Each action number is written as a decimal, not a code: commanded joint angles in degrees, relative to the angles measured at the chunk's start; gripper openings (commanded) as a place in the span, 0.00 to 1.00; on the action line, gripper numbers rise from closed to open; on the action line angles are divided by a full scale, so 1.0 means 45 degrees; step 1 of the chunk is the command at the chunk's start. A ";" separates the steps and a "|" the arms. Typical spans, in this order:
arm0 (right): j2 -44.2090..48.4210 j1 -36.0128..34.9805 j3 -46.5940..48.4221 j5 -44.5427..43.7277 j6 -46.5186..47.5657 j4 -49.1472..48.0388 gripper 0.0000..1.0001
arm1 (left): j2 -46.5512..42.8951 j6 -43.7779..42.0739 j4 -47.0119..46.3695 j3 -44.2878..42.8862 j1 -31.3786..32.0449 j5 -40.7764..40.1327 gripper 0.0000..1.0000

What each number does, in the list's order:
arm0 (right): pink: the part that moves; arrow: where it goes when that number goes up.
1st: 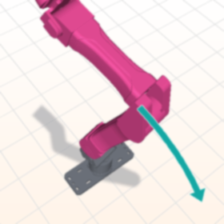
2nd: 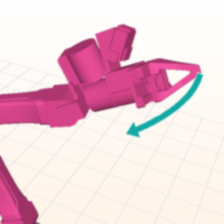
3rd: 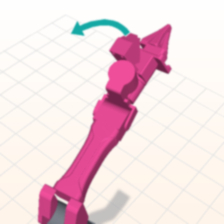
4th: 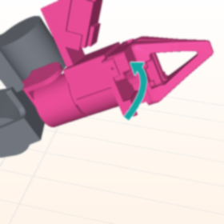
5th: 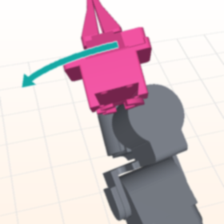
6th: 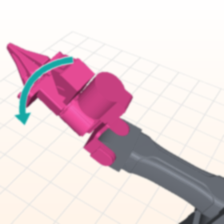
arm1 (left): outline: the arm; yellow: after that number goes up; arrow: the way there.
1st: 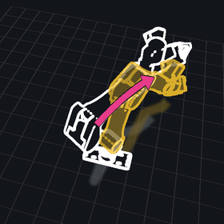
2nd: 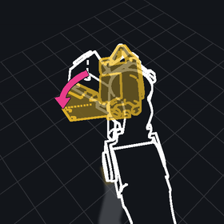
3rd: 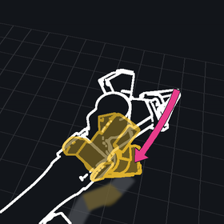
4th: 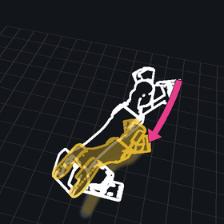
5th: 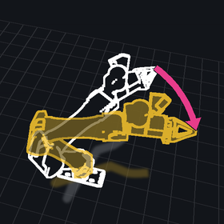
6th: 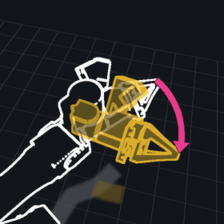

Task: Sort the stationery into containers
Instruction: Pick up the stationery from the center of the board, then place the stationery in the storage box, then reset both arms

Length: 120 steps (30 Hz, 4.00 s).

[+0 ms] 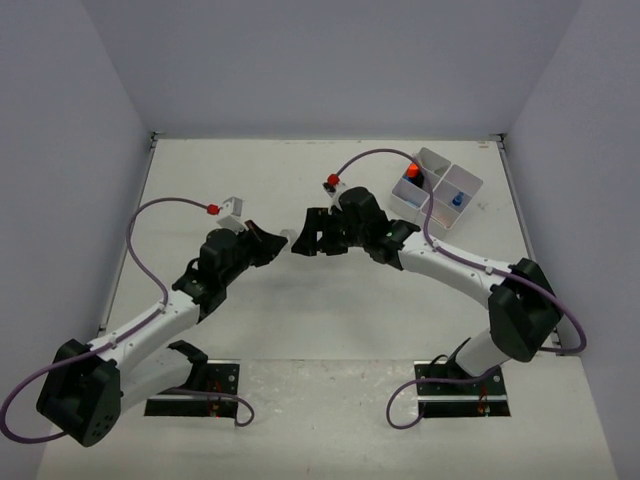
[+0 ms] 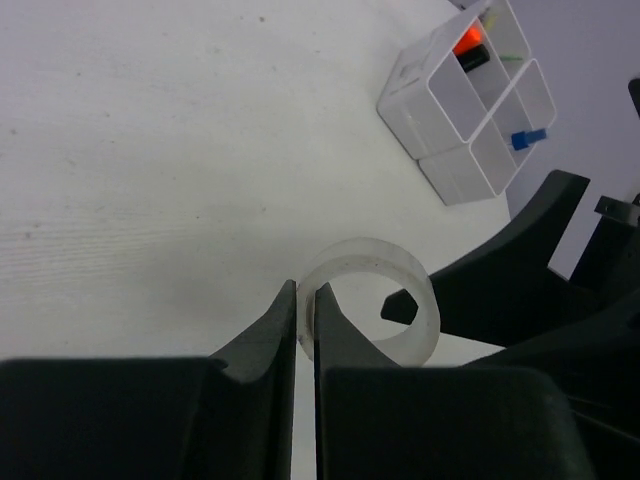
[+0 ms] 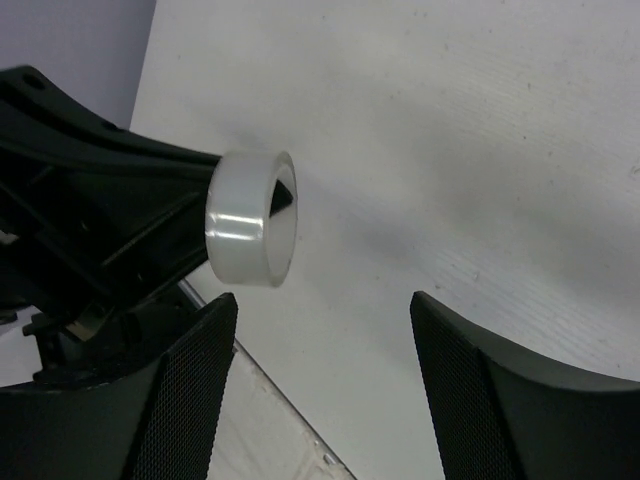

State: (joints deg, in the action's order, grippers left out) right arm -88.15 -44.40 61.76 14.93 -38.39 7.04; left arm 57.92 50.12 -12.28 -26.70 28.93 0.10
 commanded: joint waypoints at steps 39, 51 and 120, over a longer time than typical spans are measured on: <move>0.1934 0.9200 0.0620 -0.6690 -0.4618 0.2134 0.00 | -0.1958 -0.1594 0.9723 -0.4254 0.0051 -0.3466 1.00; 0.0057 1.1254 0.4222 -0.7298 -1.2543 0.7536 0.00 | -0.3853 -0.2942 1.1928 -0.4798 0.0036 -0.4329 1.00; 0.2899 1.0834 0.0811 -0.3168 0.0034 0.1103 0.99 | -0.0673 -0.4584 1.3004 -0.7915 0.0056 -0.7660 1.00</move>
State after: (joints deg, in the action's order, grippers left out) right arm -82.18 6.55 73.69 -1.74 -57.48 13.06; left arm 54.10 32.04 44.46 -58.96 29.08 -27.68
